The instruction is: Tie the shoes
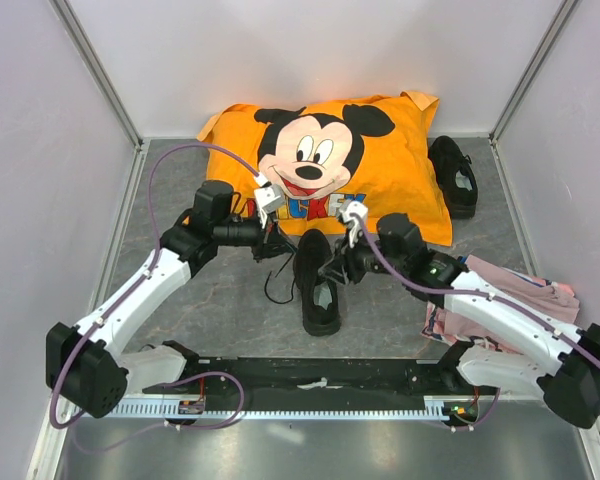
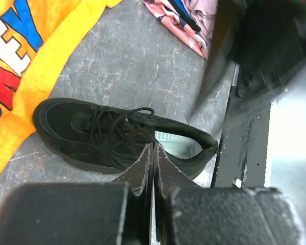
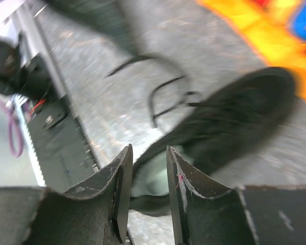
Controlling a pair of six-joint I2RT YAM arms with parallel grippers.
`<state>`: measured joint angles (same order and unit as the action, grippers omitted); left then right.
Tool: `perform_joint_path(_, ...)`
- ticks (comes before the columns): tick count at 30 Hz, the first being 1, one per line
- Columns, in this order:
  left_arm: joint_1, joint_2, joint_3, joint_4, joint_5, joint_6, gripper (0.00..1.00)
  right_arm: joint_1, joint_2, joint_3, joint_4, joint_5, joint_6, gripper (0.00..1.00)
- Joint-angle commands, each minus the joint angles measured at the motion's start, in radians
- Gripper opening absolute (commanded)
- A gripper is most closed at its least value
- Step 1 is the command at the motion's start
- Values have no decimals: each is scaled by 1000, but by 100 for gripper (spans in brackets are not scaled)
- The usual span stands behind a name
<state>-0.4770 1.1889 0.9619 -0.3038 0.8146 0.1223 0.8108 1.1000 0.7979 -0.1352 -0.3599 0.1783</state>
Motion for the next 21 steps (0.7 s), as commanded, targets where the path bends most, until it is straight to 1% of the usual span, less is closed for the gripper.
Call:
perform_joint_path(1, 0, -45, -18, 8, 35, 69, 1, -149, -5, 63, -86, -28, -10, 41)
perform_joint_path(2, -2, -45, -31, 6, 34, 91, 2, -198, 9, 69, -95, -39, -10, 42)
perform_joint_path(6, -14, -35, -45, 12, 17, 131, 2, -259, 148, 112, -158, -66, -8, 42)
perform_joint_path(8, -20, -17, -43, 11, 6, 142, 2, -278, 187, 124, -162, -114, 9, 42)
perform_joint_path(15, -52, 29, -48, 22, -29, 155, 2, -289, 276, 124, -153, -166, 21, 45)
perform_joint_path(21, -86, 66, -55, 49, -58, 155, 2, -303, 334, 116, -109, -281, 99, 45)
